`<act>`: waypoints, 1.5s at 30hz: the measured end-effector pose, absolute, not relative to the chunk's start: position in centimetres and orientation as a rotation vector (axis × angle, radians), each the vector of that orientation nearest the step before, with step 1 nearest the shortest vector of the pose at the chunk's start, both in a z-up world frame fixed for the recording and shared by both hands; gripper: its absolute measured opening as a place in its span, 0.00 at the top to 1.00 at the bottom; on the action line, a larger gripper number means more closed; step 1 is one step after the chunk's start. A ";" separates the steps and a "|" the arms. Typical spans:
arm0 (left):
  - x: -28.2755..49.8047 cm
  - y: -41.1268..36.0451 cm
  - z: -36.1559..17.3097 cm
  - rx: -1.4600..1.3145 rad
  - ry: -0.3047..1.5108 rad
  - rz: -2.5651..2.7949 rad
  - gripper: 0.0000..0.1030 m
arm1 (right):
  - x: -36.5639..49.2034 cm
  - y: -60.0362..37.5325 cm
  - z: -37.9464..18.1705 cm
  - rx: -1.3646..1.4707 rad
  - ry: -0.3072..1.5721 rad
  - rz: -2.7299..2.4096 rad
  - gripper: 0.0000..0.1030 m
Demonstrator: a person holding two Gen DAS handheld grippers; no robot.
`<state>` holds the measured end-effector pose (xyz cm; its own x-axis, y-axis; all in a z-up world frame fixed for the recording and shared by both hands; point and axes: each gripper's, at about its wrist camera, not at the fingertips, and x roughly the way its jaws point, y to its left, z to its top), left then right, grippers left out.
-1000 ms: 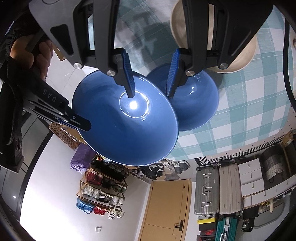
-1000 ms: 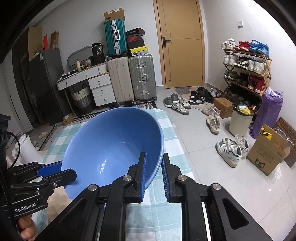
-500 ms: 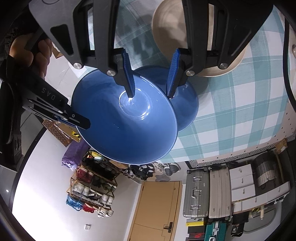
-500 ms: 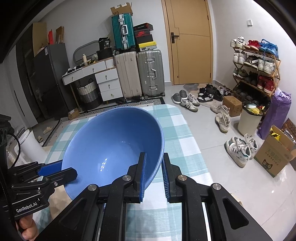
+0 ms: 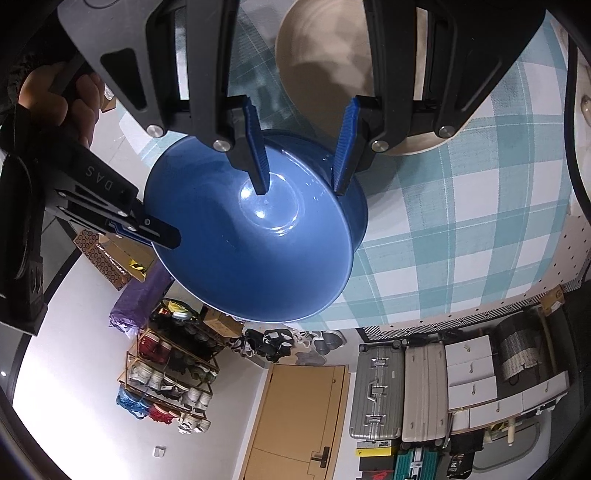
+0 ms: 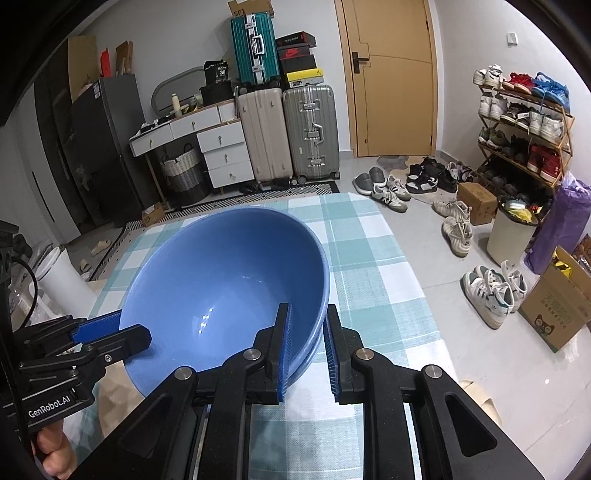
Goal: Organize plates and bowls
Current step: 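Carry the larger blue bowl with both grippers over the nested bowls, then lower the bowl onto the nested bowls and open both grippers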
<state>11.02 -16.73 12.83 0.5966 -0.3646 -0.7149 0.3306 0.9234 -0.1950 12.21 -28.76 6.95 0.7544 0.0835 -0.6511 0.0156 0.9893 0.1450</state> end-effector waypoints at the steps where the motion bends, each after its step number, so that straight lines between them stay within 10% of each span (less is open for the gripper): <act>1: 11.2 -16.7 12.6 -0.042 0.841 -0.400 0.69 | 12.4 -28.8 6.7 0.144 0.719 0.039 0.83; 45: 16.5 -17.5 4.8 0.062 0.891 -0.307 0.69 | 15.4 -26.9 1.2 0.041 0.790 0.003 0.81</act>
